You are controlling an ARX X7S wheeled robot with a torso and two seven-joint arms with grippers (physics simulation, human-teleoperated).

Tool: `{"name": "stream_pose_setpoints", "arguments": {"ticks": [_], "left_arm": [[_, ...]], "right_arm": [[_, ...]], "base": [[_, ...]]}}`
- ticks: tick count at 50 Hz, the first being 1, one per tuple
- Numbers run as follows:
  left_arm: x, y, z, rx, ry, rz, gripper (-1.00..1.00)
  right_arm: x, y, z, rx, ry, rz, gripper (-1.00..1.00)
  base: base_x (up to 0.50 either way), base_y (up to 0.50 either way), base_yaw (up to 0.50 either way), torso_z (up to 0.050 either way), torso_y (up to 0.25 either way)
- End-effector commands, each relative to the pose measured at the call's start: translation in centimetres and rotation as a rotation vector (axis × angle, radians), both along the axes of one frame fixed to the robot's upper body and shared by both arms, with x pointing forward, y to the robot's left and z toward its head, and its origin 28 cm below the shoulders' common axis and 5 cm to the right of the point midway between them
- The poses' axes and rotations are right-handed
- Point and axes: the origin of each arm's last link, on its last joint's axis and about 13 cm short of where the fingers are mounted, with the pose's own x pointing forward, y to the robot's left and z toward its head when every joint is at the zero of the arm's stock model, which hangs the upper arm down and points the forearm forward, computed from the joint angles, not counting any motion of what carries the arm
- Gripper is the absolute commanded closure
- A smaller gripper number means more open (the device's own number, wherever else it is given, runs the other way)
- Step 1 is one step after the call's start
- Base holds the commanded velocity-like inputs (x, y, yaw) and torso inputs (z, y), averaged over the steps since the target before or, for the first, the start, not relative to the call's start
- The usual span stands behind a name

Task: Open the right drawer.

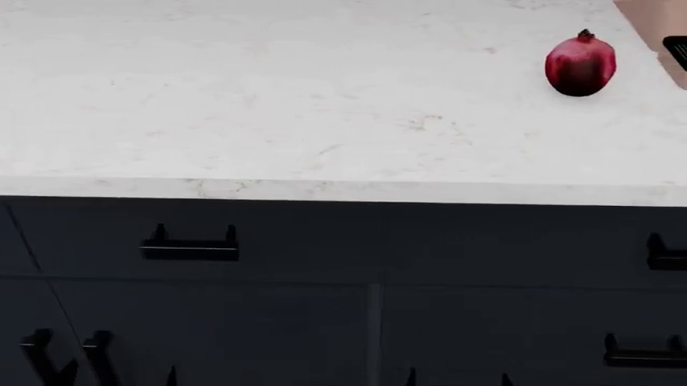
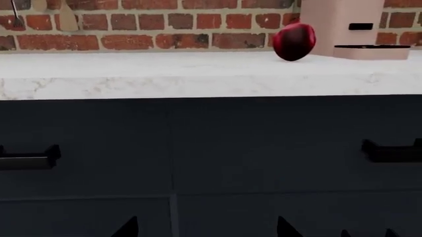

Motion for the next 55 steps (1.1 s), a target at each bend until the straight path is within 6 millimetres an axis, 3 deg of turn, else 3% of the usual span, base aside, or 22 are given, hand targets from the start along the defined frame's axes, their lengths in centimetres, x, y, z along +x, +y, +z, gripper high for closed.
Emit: {"name": "stream_pose_setpoints", "arguments": {"ticks": [1, 55], "left_arm": [[-0.02, -0.01, -0.01, 0.001, 0.007, 0.001, -1.00], [0.00, -0.03, -0.21, 0.007, 0.017, 0.004, -1.00]], "right_arm": [[0.03, -0.07, -0.07, -0.001, 0.005, -0.009, -1.00], [-0.03, -0.18, -0.11, -0.004, 0.006, -0.024, -1.00]], "base": [[0.00, -0.22, 0.00, 0.000, 0.000], [0.00, -0.25, 0.00, 0.000, 0.000]]}}
